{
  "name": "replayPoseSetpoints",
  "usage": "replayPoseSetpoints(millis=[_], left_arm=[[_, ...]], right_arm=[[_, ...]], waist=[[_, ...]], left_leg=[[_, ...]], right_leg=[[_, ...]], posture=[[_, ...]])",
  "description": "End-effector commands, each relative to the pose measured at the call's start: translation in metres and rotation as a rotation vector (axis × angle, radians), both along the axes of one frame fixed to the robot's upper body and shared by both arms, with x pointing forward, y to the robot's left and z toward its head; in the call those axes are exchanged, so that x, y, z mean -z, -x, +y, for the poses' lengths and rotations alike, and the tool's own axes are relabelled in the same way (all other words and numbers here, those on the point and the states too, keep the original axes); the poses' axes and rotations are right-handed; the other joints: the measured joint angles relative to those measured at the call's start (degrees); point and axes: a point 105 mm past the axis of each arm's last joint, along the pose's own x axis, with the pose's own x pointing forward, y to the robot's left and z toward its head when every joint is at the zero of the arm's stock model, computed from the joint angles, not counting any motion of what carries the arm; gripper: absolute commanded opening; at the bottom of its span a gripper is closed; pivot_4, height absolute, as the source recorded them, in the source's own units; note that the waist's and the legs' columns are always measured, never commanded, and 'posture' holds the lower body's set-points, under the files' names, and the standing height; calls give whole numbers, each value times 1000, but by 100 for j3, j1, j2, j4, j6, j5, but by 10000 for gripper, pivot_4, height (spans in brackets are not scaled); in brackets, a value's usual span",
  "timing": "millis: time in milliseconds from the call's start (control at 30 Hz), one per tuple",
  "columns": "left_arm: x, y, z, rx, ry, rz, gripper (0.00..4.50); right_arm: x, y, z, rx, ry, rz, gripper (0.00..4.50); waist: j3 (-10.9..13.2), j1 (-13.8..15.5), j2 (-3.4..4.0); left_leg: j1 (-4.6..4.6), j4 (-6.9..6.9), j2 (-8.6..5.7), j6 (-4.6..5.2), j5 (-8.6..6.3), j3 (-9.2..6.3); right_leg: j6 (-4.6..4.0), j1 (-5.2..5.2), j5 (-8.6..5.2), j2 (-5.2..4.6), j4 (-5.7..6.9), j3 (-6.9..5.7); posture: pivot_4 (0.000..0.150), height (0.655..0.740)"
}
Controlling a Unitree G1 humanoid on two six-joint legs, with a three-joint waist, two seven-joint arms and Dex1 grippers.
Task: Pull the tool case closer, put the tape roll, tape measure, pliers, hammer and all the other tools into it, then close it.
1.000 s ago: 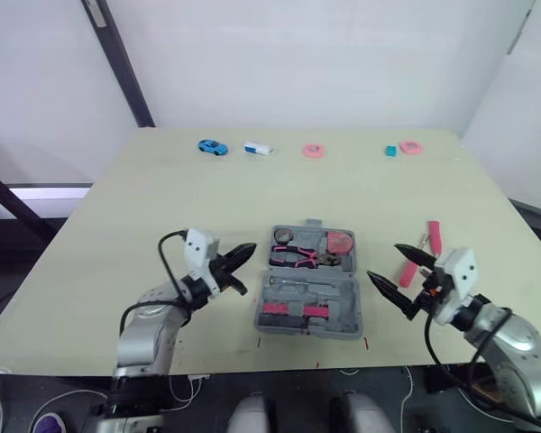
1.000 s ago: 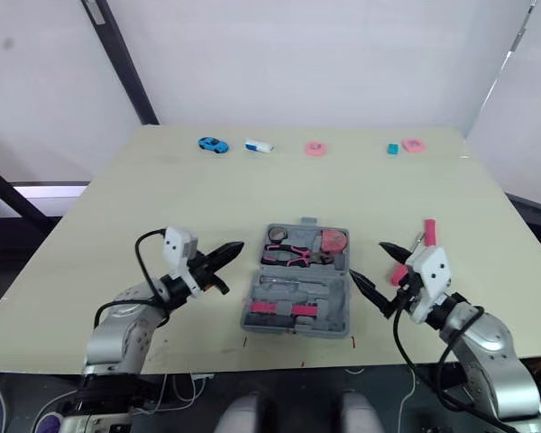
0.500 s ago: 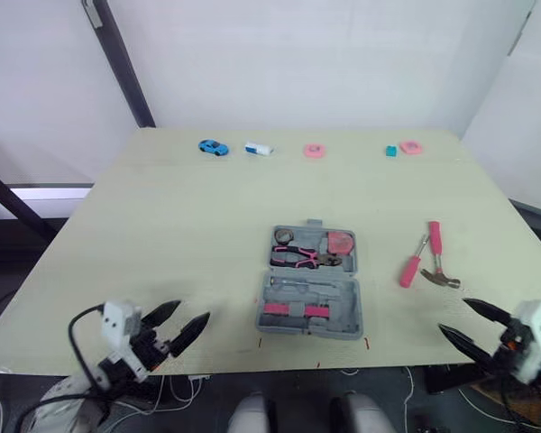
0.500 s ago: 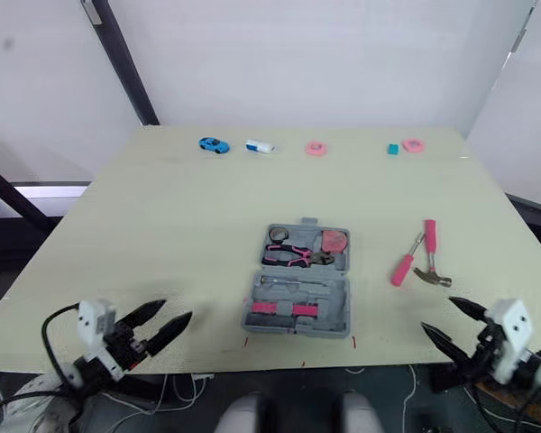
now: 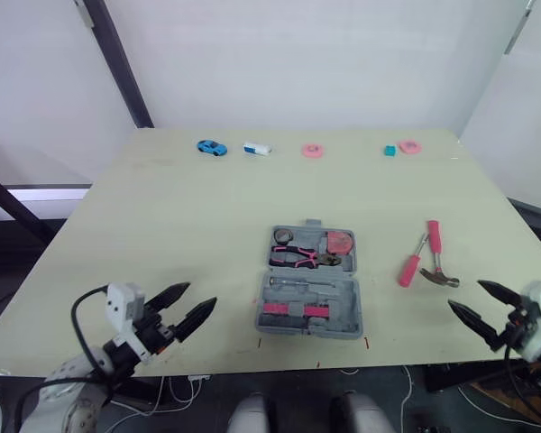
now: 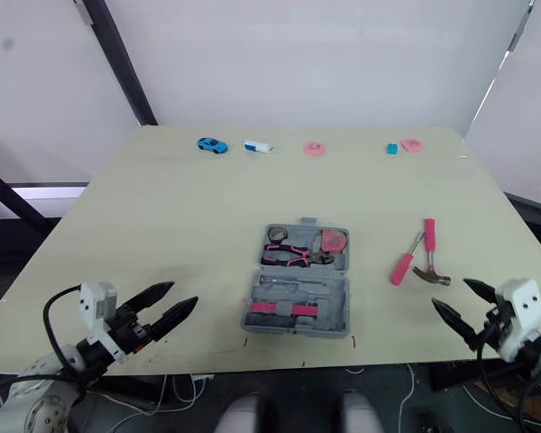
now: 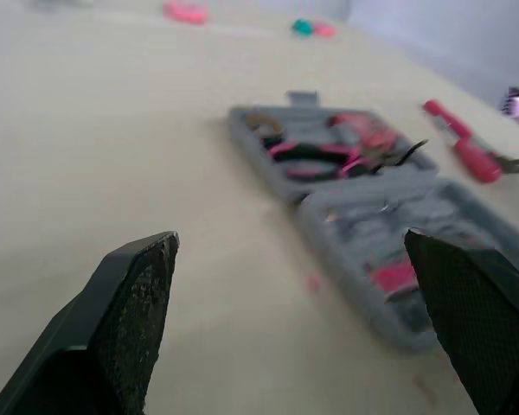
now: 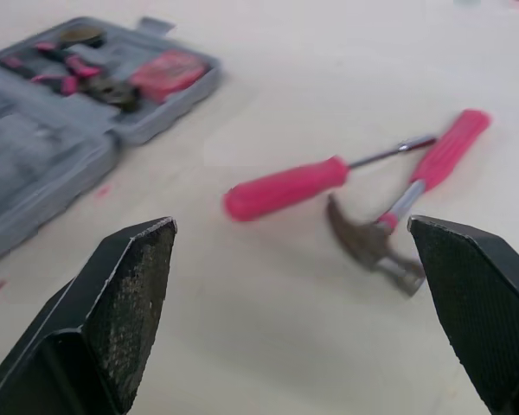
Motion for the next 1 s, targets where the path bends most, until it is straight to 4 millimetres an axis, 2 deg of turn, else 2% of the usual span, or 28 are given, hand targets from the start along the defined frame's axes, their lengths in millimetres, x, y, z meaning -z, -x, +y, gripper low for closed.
replayPoseSetpoints(millis=[33,100,200,333,600,867,900,933,1000], left_arm=[[-27,0,-27,159,-5,-81,44230],[-33,-1,-38,220,-5,-96,44230],[-49,0,-61,372,-7,-129,44230],[-58,-1,-71,453,-32,-140,44230],[-69,4,-88,542,-46,-171,44230],[-74,4,-88,561,-50,-173,44230],[-74,4,-88,562,-51,-174,45000],[-74,4,-89,563,-52,-174,45000],[-74,6,-90,569,-43,-166,45000]], right_arm=[[-9,-21,2,69,36,5,45000],[-9,-34,3,117,0,38,45000],[-2,-63,-8,296,70,142,45000],[-7,-84,-5,336,-25,185,45000],[6,-100,-9,396,-10,275,45000],[29,-107,-8,425,14,348,45000],[33,-108,-8,431,29,357,41166],[35,-108,-9,435,39,363,39826],[41,-109,-9,445,44,375,33270]], waist=[[1,1,4],[0,3,6],[3,-6,6],[3,-5,7],[4,-9,7],[4,-24,8],[4,-25,8],[4,-26,8],[4,-26,8]], left_leg=[[-1,0,-2,0,0,1],[-3,-3,-2,0,0,1],[-7,-11,-4,1,0,5],[-7,-11,-4,1,1,1],[-9,-25,-4,2,0,4],[-6,-30,-3,2,1,2],[-6,-30,-3,2,1,3],[-7,-30,-3,2,1,3],[-7,-31,-3,2,1,3]], right_leg=[[-2,0,1,-1,0,0],[-12,0,6,3,-1,0],[-14,-3,7,7,-4,8],[-14,-5,8,13,-2,11],[-6,-4,12,17,-16,16],[-6,-4,12,20,-15,16],[-6,-5,12,20,-16,16],[-5,-5,12,20,-16,17],[-4,-5,13,20,-16,17]], posture=[[1500,7400],[1500,7400],[1500,7400],[1500,7400],[1500,7400],[1500,7400],[1500,7400],[1500,7400],[1500,7400]])
